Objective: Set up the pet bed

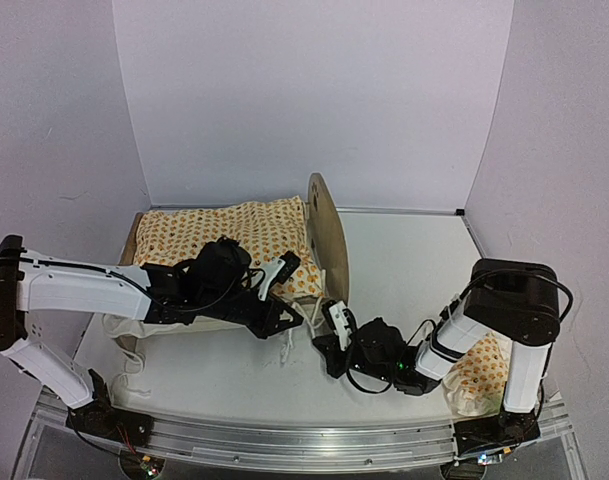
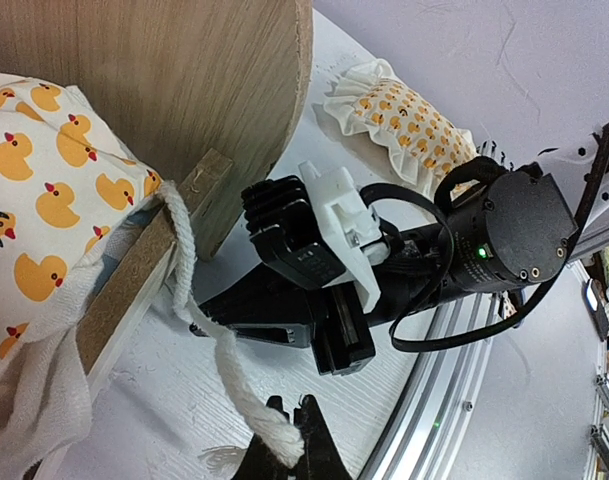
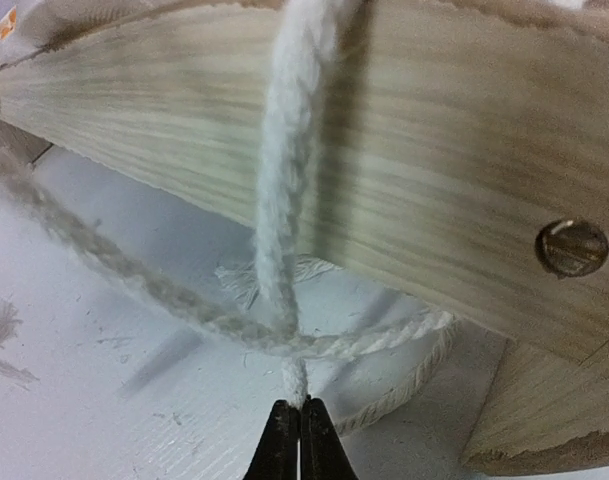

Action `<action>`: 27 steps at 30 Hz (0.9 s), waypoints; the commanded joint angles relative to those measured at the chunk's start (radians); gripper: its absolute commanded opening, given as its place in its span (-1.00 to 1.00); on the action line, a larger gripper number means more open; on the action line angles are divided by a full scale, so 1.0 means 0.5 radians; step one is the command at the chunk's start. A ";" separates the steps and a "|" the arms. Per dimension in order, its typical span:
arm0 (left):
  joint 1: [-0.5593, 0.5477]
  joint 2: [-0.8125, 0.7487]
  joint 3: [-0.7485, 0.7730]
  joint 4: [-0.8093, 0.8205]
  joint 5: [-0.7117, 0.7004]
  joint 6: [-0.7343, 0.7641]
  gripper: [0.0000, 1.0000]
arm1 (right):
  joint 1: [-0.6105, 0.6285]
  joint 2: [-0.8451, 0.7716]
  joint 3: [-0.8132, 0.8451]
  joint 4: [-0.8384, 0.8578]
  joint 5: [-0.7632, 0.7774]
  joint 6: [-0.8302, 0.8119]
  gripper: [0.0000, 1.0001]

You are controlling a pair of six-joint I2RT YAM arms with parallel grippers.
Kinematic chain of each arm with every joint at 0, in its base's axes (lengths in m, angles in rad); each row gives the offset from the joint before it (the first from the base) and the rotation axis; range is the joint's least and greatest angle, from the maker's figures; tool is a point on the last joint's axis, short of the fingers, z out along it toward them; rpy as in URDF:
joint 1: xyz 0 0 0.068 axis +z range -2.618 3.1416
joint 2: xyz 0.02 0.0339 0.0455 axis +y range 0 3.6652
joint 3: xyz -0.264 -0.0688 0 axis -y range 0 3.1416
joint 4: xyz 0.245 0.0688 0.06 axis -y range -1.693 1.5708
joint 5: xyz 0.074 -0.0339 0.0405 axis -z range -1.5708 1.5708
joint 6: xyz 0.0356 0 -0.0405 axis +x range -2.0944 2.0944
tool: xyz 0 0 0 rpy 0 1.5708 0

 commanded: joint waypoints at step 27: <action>-0.272 0.017 -0.304 0.558 -0.412 -0.222 0.47 | -0.240 -0.942 0.428 -2.020 -0.592 0.253 -1.00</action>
